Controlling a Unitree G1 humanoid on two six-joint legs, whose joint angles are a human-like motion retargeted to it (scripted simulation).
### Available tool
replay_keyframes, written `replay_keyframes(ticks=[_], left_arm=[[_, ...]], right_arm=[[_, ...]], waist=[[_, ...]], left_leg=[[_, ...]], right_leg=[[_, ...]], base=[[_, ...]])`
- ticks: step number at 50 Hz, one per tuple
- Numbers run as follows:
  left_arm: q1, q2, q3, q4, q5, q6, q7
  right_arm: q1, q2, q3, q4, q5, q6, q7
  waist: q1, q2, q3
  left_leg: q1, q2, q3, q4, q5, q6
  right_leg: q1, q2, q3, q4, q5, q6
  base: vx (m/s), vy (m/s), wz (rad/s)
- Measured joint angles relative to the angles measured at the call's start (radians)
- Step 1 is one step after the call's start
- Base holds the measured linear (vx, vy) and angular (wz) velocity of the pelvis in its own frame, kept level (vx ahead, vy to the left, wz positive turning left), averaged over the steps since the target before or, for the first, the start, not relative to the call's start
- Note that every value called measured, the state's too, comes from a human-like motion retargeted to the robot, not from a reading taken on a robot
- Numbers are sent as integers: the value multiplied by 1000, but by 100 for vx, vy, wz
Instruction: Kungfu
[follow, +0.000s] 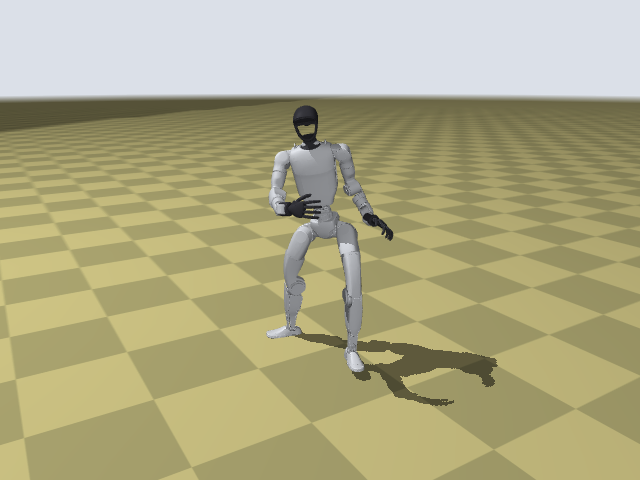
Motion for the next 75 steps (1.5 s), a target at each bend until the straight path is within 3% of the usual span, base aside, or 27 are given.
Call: replay_keyframes(ticks=[2, 3, 5, 7, 10, 14, 17, 20, 22, 24, 25, 27, 30, 32, 35, 39, 41, 45, 47, 50, 52, 55, 57, 58, 62, 68, 75], left_arm=[[-58, 56, 36, -44, -109, -61, -133], [-105, 98, 46, -67, -192, -91, -234], [-195, 179, 35, -99, -359, -99, -429], [-293, 253, -30, -128, -508, -58, -594], [-453, 334, -168, -151, -691, 40, -800], [-646, 353, -384, -153, -959, 272, -1131], [-721, 287, -541, -152, -1088, 457, -1368], [-747, 142, -652, -97, -1099, 540, -1472], [-737, 26, -689, -28, -1107, 553, -1470], [-721, -90, -705, 57, -1107, 582, -1477], [-710, -146, -705, 101, -1094, 600, -1478], [-680, -199, -703, 148, -1078, 599, -1468], [-633, -246, -726, 199, -1072, 594, -1437], [-599, -256, -754, 213, -1104, 610, -1433], [-549, -254, -779, 193, -1154, 621, -1397], [-493, -223, -736, 71, -1226, 574, -1288], [-462, -202, -694, -34, -1279, 483, -1217], [-423, -140, -625, -304, -1408, 182, -1083], [-448, -94, -614, -467, -1437, 27, -997], [-526, -40, -631, -704, -1372, -156, -844], [-574, -17, -636, -818, -1289, -253, -746], [-653, 12, -676, -945, -1135, -391, -551], [-687, 10, -691, -999, -1037, -458, -428], [-693, 8, -690, -1019, -986, -480, -371], [-676, 45, -663, -1061, -844, -478, -244], [-630, 56, -683, -1069, -774, -448, -161], [-612, 49, -668, -1044, -834, -353, -122]], right_arm=[[-29, 8, 7, -12, 16, -58, -64], [-43, 8, 8, -28, 23, -97, -104], [-59, -3, 5, -68, 33, -164, -180], [-54, -15, -5, -123, 35, -218, -270], [-18, -26, -32, -224, 27, -305, -420], [89, -31, -94, -370, -112, -421, -692], [222, -22, -177, -474, -320, -487, -924], [385, 14, -246, -567, -567, -511, -1241], [494, 29, -263, -616, -708, -523, -1484], [608, 41, -273, -652, -866, -483, -1753], [666, 47, -277, -668, -959, -437, -1897], [772, 40, -292, -683, -1028, -393, -2003], [893, 30, -284, -680, -1041, -431, -2021], [929, 6, -276, -675, -1010, -460, -1999], [922, -31, -261, -656, -957, -475, -1950], [765, -60, -180, -606, -881, -505, -1875], [609, -74, -107, -561, -824, -557, -1816], [225, -180, 74, -562, -693, -693, -1659], [13, -247, 141, -614, -614, -744, -1581], [-340, -390, 228, -725, -491, -768, -1485], [-540, -444, 285, -792, -456, -787, -1444], [-764, -506, 315, -854, -452, -807, -1401], [-840, -520, 317, -872, -492, -816, -1396], [-862, -512, 320, -876, -520, -818, -1401], [-877, -444, 307, -884, -623, -809, -1468], [-791, -397, 292, -870, -753, -761, -1609], [-691, -330, 260, -786, -824, -743, -1678]], waist=[[-20, 10, -19], [-40, 19, -26], [-89, 33, -33], [-142, 41, -31], [-238, 87, -35], [-345, 103, -34], [-413, 84, 10], [-515, 65, 78], [-589, 58, 131], [-642, 51, 175], [-657, 46, 193], [-674, 48, 220], [-672, 43, 230], [-654, 47, 218], [-602, 57, 170], [-480, 53, 90], [-406, 37, 42], [-241, -23, -49], [-162, -63, -47], [-19, -127, 22], [83, -201, 45], [222, -252, 40], [228, -258, 56], [205, -257, 72], [142, -224, 67], [54, -168, 52], [9, -120, 51]], left_leg=[[-7, -50, -62, 15, -18, 19], [4, -85, -92, 8, -19, 27], [48, -166, -156, -31, -8, 31], [121, -243, -214, -108, 25, 21], [228, -310, -321, -221, 75, 14], [353, -386, -395, -311, 101, 63], [487, -454, -434, -371, 114, 116], [616, -511, -507, -394, 121, 149], [690, -531, -551, -393, 125, 168], [751, -540, -570, -405, 133, 185], [778, -541, -570, -415, 139, 188], [810, -527, -561, -431, 153, 189], [834, -527, -547, -446, 171, 184], [827, -522, -547, -447, 178, 176], [784, -516, -547, -448, 181, 165], [686, -500, -520, -447, 176, 147], [612, -487, -495, -434, 167, 140], [433, -449, -459, -361, 128, 95], [324, -431, -459, -271, 99, 72], [206, -399, -474, -116, 27, 47], [116, -357, -446, -9, -22, 31], [-67, -195, -501, 172, -78, -32], [-107, -208, -516, 232, -100, -20], [-99, -245, -498, 238, -103, 0], [-96, -224, -481, 253, -92, -17], [-67, -198, -517, 185, -27, -59], [17, -102, -440, 66, 32, -65]], right_leg=[[34, 39, 83, -12, -46, -42], [40, 64, 175, 4, -57, -83], [24, 109, 378, 79, -51, -99], [-41, 185, 606, 196, -75, 4], [-150, 314, 712, 365, -113, 98], [-268, 354, 674, 393, -53, 16], [-341, 425, 778, 299, 87, -21], [-397, 473, 905, 142, 260, 24], [-425, 488, 950, 40, 307, 59], [-457, 505, 973, -44, 282, 71], [-473, 507, 966, -81, 262, 65], [-500, 513, 919, -122, 232, -5], [-503, 499, 822, -119, 172, -5], [-492, 499, 848, -83, 203, -44], [-455, 493, 917, -17, 213, -50], [-358, 438, 859, 132, 165, -16], [-304, 410, 844, 226, 122, -3], [-148, 324, 765, 339, 52, 20], [-41, 268, 680, 334, 59, 14], [144, 223, 563, 265, 149, -16], [229, 212, 526, 161, 231, 66], [238, 363, 507, 38, -12, 107], [243, 358, 529, 38, -136, 107], [259, 308, 494, 58, -193, 107], [259, 285, 447, 129, -329, 78], [249, 341, 461, 140, -319, 45], [207, 337, 508, 124, -264, 30]], base=[[59, 41, 179], [59, 37, 229], [58, 39, 239], [51, 30, 217], [45, 20, 183], [39, 11, 112], [37, 5, 84], [30, 2, 125], [25, 3, 122], [17, 5, 69], [13, 3, 18], [10, 0, -8], [4, -2, -11], [0, 0, 0], [0, 0, 0], [-17, -1, -52], [-28, -11, -76], [-38, -15, -59], [-61, -32, -5], [-62, -54, 2], [-42, -77, -93], [-40, -86, -100], [-18, -15, 48], [-24, 14, 74], [-25, 4, -6], [-23, -9, -3], [-28, -6, -83]])
